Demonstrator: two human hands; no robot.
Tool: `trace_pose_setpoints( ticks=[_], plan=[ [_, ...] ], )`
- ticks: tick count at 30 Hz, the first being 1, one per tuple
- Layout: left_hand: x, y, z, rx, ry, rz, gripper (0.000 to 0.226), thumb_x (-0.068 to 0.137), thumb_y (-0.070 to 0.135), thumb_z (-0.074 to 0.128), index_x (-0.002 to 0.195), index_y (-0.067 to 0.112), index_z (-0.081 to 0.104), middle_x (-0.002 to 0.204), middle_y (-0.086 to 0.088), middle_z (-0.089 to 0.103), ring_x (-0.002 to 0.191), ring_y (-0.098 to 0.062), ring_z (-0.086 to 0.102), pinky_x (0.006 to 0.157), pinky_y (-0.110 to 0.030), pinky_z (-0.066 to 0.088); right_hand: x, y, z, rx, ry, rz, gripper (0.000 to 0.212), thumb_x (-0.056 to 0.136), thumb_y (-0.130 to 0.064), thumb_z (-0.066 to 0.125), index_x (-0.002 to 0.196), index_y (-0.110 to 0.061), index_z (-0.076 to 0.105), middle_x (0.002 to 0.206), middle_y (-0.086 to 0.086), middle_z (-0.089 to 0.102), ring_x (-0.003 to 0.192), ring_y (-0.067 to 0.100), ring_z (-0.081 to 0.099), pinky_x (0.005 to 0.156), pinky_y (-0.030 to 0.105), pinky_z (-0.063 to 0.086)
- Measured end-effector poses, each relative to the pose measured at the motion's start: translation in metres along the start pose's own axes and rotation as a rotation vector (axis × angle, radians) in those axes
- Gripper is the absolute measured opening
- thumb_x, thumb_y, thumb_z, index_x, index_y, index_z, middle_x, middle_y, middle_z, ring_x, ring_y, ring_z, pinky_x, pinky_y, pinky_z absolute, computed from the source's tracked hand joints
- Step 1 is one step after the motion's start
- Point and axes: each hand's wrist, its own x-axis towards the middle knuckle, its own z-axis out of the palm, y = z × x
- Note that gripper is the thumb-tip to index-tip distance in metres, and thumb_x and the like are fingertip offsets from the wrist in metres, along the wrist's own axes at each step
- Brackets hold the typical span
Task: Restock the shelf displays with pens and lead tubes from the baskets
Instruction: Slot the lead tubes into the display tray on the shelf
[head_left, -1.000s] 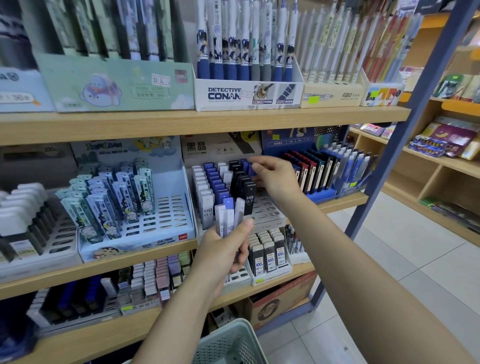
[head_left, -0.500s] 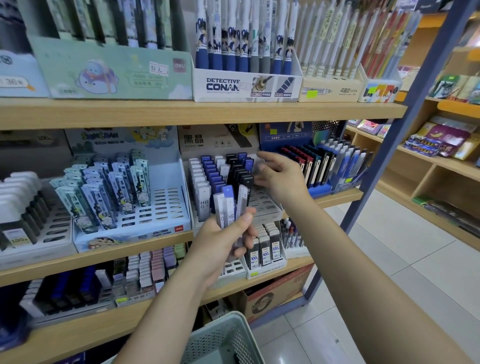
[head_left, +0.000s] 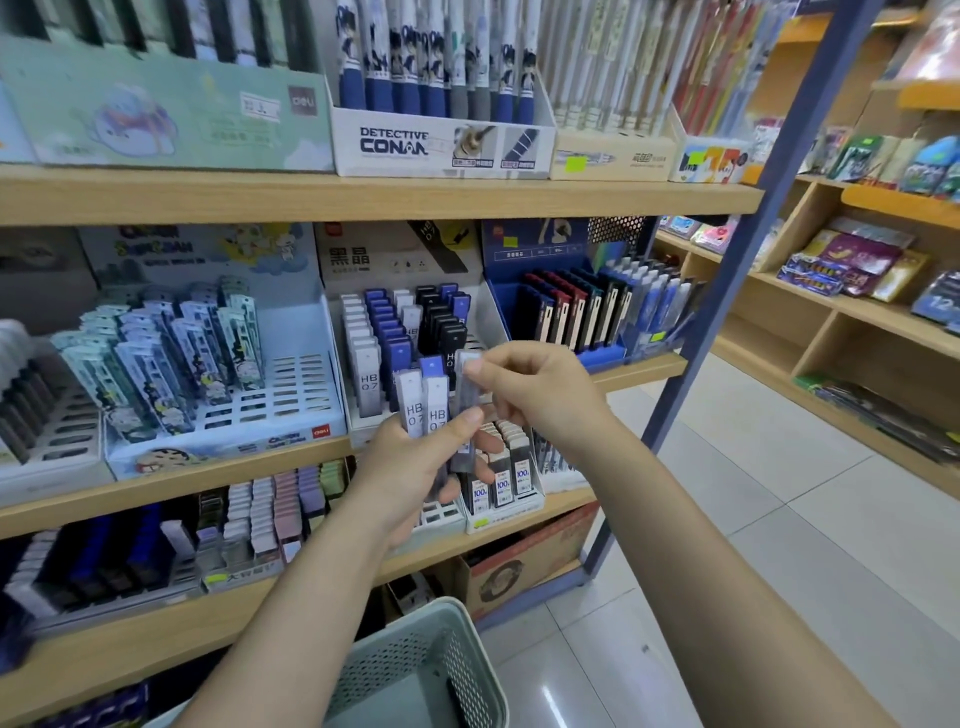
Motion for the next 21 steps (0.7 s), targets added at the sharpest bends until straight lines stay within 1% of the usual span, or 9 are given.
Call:
trace_pose_setpoints(
  ticks=[3, 5, 7, 9, 10, 12, 14, 18, 21],
  plan=[
    [0.0, -0.002, -0.004, 0.015, 0.004, 0.024, 0.011, 0.097, 0.015, 0.064, 0.105, 0.008, 0.065, 0.08, -0.015, 0.072, 0.052, -0.019, 0.059, 0.041, -0.023, 0.029, 0.001, 0.008, 0.0, -0.027, 0.123, -0.031, 0.02, 0.094, -0.024, 0.069, 0.079, -0.011, 0.069, 0.057, 0.0, 0.062, 0.049, 0.01, 0.056, 0.055, 0.024, 0.047],
    [0.0, -0.004, -0.009, 0.022, 0.017, 0.026, 0.013, 0.098, 0.016, 0.062, 0.105, 0.006, 0.065, 0.076, -0.012, 0.069, 0.05, -0.017, 0.053, 0.04, -0.022, 0.027, 0.0, 0.01, 0.002, 0.056, 0.146, -0.009, 0.018, 0.096, -0.023, 0.067, 0.085, -0.009, 0.068, 0.068, 0.006, 0.069, 0.057, 0.016, 0.062, 0.059, 0.029, 0.05],
    [0.0, -0.004, -0.017, 0.007, 0.011, 0.01, 0.015, 0.099, 0.02, 0.061, 0.104, 0.006, 0.064, 0.071, -0.01, 0.064, 0.048, -0.015, 0.047, 0.04, -0.023, 0.025, -0.002, 0.01, 0.006, 0.264, 0.048, 0.034, 0.015, 0.099, -0.019, 0.061, 0.101, -0.005, 0.068, 0.086, 0.01, 0.074, 0.06, 0.018, 0.062, 0.059, 0.028, 0.051],
    [-0.001, -0.002, -0.024, -0.041, -0.019, -0.017, 0.017, 0.097, 0.024, 0.061, 0.103, 0.008, 0.063, 0.068, -0.008, 0.059, 0.047, -0.015, 0.042, 0.039, -0.021, 0.024, -0.003, 0.008, 0.009, 0.434, -0.079, 0.062, 0.027, 0.1, -0.019, 0.056, 0.121, -0.003, 0.064, 0.103, 0.012, 0.074, 0.063, 0.015, 0.06, 0.061, 0.025, 0.052],
    [-0.002, 0.0, -0.027, -0.064, -0.033, -0.026, 0.017, 0.096, 0.026, 0.062, 0.102, 0.009, 0.063, 0.067, -0.007, 0.058, 0.047, -0.014, 0.04, 0.039, -0.021, 0.024, -0.003, 0.008, 0.011, 0.479, -0.127, 0.058, 0.032, 0.099, -0.02, 0.054, 0.126, -0.002, 0.062, 0.107, 0.012, 0.073, 0.065, 0.013, 0.06, 0.063, 0.024, 0.052],
    [-0.004, 0.002, -0.032, -0.081, -0.038, -0.03, 0.019, 0.092, 0.029, 0.064, 0.097, 0.011, 0.063, 0.064, -0.005, 0.058, 0.046, -0.013, 0.04, 0.039, -0.021, 0.024, -0.003, 0.009, 0.013, 0.523, -0.169, 0.039, 0.035, 0.097, -0.023, 0.054, 0.124, -0.002, 0.062, 0.106, 0.012, 0.073, 0.068, 0.011, 0.061, 0.066, 0.023, 0.053],
    [-0.007, 0.004, -0.034, -0.07, -0.021, -0.016, 0.022, 0.09, 0.031, 0.066, 0.098, 0.01, 0.065, 0.064, -0.006, 0.059, 0.046, -0.013, 0.041, 0.039, -0.021, 0.025, -0.001, 0.008, 0.015, 0.547, -0.15, 0.027, 0.032, 0.093, -0.025, 0.057, 0.116, -0.004, 0.065, 0.099, 0.009, 0.073, 0.066, 0.011, 0.06, 0.065, 0.022, 0.053],
    [-0.009, 0.004, -0.037, -0.051, 0.079, -0.002, 0.018, 0.098, 0.022, 0.063, 0.109, 0.009, 0.067, 0.064, -0.005, 0.063, 0.046, -0.014, 0.044, 0.039, -0.022, 0.026, 0.003, 0.002, 0.01, 0.419, 0.011, 0.018, 0.018, 0.094, -0.022, 0.064, 0.102, -0.007, 0.066, 0.069, 0.004, 0.064, 0.058, 0.014, 0.058, 0.059, 0.023, 0.051],
    [-0.009, 0.005, -0.042, -0.059, 0.118, 0.003, 0.018, 0.099, 0.02, 0.06, 0.11, 0.009, 0.068, 0.064, -0.003, 0.061, 0.048, -0.014, 0.045, 0.039, -0.022, 0.027, 0.009, -0.002, 0.004, 0.275, 0.117, -0.002, 0.017, 0.098, -0.02, 0.062, 0.106, -0.006, 0.068, 0.068, 0.007, 0.067, 0.063, 0.019, 0.062, 0.066, 0.029, 0.054]
  ],
)
